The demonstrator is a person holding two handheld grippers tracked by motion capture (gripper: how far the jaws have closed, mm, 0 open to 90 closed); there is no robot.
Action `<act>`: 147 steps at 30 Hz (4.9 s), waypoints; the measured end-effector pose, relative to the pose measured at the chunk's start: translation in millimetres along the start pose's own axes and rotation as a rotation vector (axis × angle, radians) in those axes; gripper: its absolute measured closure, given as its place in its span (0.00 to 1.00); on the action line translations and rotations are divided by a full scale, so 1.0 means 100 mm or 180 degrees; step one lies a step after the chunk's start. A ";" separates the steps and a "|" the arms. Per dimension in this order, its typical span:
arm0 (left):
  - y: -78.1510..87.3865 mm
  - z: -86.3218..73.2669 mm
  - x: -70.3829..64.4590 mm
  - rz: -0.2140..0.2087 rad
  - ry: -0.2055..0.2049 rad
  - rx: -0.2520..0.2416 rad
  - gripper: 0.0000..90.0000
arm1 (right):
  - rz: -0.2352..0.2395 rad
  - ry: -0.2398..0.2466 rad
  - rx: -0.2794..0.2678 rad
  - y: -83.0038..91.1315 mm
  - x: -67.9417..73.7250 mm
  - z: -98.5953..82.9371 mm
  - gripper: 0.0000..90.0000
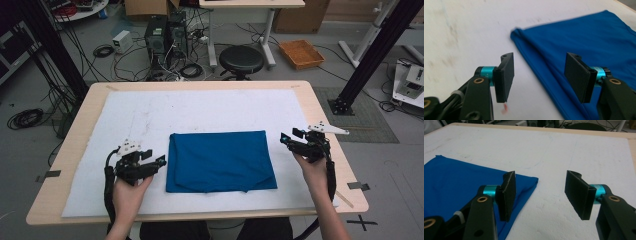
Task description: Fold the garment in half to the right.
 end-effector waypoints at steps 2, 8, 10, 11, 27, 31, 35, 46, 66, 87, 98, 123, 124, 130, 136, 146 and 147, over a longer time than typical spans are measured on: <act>0.04 -0.14 -0.05 -0.0029 0.0076 0.0084 0.46 | -0.0005 0.0008 -0.0001 0.00 0.00 0.00 0.47; 0.07 -0.39 -0.18 -0.0200 0.0381 0.0242 0.46 | -0.0005 0.0035 0.0008 -0.01 0.03 0.00 0.47; 0.05 -0.43 -0.21 -0.0217 0.0458 0.0315 0.47 | -0.0004 0.0038 0.0012 -0.02 0.04 0.00 0.47; 0.04 -0.44 -0.21 -0.0208 0.0471 0.0325 0.47 | -0.0002 0.0049 0.0007 -0.02 0.04 0.01 0.47; -0.13 -0.39 -0.50 -0.0186 0.0308 0.0393 0.73 | 0.0167 0.0151 0.0027 -0.21 0.31 0.12 0.47; -0.15 -0.39 -0.54 -0.0111 0.0218 0.0403 0.83 | 0.0315 0.0240 0.0084 -0.45 0.55 0.19 0.49; -0.16 -0.38 -0.53 -0.0098 0.0222 0.0410 0.88 | 0.0469 0.0348 0.0201 -0.79 0.83 0.28 0.56; -0.16 -0.39 -0.51 -0.0104 0.0228 0.0397 0.90 | 0.0949 0.0383 0.0640 -1.93 1.67 0.49 0.67; -0.16 -0.39 -0.52 -0.0102 0.0199 0.0376 0.90 | 0.0853 0.0762 0.1377 -3.01 2.35 0.29 0.99; -0.07 0.24 -1.57 -0.0716 -0.0325 -0.0045 0.94 | 0.1277 0.0384 0.0577 -1.77 1.58 1.04 1.00; -0.62 0.27 -2.39 -0.0993 -0.0493 0.0123 0.94 | 0.0915 0.0250 0.0568 -1.15 0.65 0.86 1.00; -0.62 0.34 -2.56 -0.1339 -0.0880 -0.0292 0.62 | 0.0051 0.0133 0.0664 -0.73 0.08 0.42 0.86; -0.59 0.35 -2.50 -0.1313 -0.0881 -0.0308 0.61 | 0.0072 0.0100 0.0667 -0.71 0.09 0.37 0.86; -0.35 0.37 -1.99 -0.1074 -0.0902 -0.0350 0.59 | 0.0034 -0.0145 0.0795 -0.74 0.03 0.09 0.86; -0.25 0.33 -1.60 -0.0886 -0.0811 -0.0297 0.58 | 0.0092 -0.0285 0.0839 -0.82 -0.04 -0.08 1.00; -0.10 0.33 -1.11 -0.0653 -0.0663 -0.0422 0.56 | -0.0043 -0.0314 0.0659 -0.53 0.00 -0.11 0.81; -0.08 0.33 -1.06 -0.0632 -0.0665 -0.0430 0.55 | -0.0048 -0.0283 0.0624 -0.46 0.02 -0.11 0.80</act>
Point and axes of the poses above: each handheld gripper's, and its own axes: y roughly backward along the jaws, z roughly out of its top, x roughly to its left, the point moved 6 cm from there along -y, roughly forward along the jaws, and after that the axes turned 11 degrees about z, right-handed, at the moved point
